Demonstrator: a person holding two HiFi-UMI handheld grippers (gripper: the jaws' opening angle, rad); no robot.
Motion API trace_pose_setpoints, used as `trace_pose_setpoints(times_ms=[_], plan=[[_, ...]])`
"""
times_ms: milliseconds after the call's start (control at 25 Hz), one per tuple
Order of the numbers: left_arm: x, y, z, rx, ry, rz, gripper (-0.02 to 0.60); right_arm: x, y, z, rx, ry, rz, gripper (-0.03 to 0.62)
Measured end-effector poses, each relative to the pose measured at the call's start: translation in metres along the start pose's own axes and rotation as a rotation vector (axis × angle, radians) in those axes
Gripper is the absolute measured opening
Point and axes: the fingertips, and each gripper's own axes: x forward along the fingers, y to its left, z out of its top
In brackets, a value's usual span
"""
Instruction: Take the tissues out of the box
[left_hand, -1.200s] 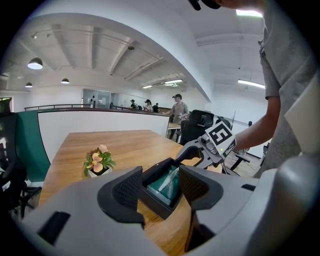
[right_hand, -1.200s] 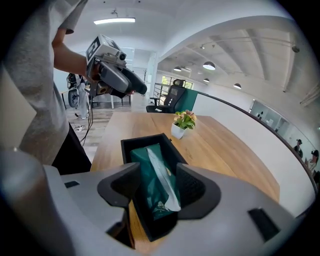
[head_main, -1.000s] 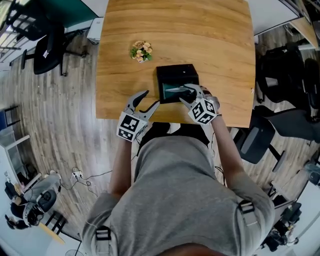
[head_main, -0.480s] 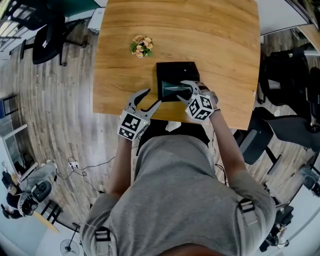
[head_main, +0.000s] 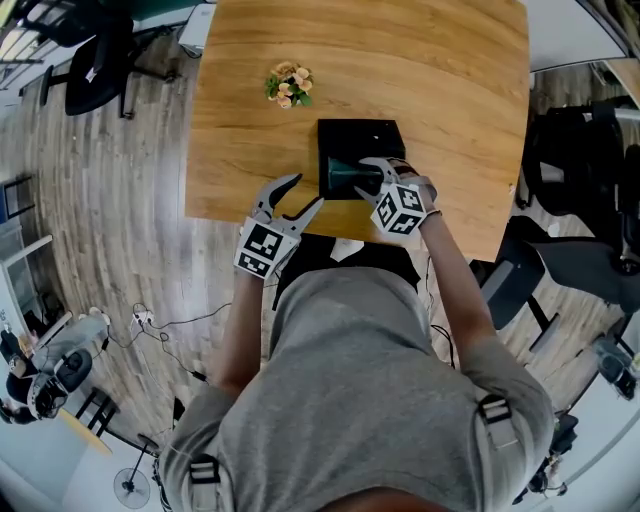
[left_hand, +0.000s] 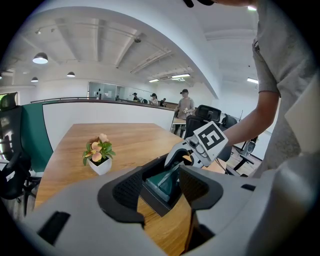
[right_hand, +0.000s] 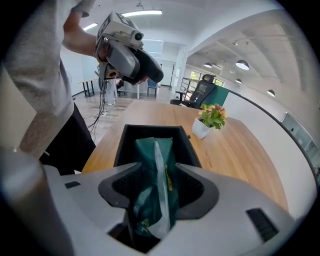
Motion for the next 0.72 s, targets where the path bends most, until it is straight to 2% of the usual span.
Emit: trace_pose_setpoints(times_ms=[480, 720], plan=[[-0.0083, 0.0029, -0.0038, -0.005, 0.002, 0.018, 0.244, 0.008, 0.0025, -0.0038, 0.027, 0.017, 0.02, 0.159], [-0.0096, 0.0036, -0.0047, -0.002, 0.002, 0.02, 0.244, 0.0098, 0.0035, -0.0046, 0.02, 0.028, 0.028, 0.093]])
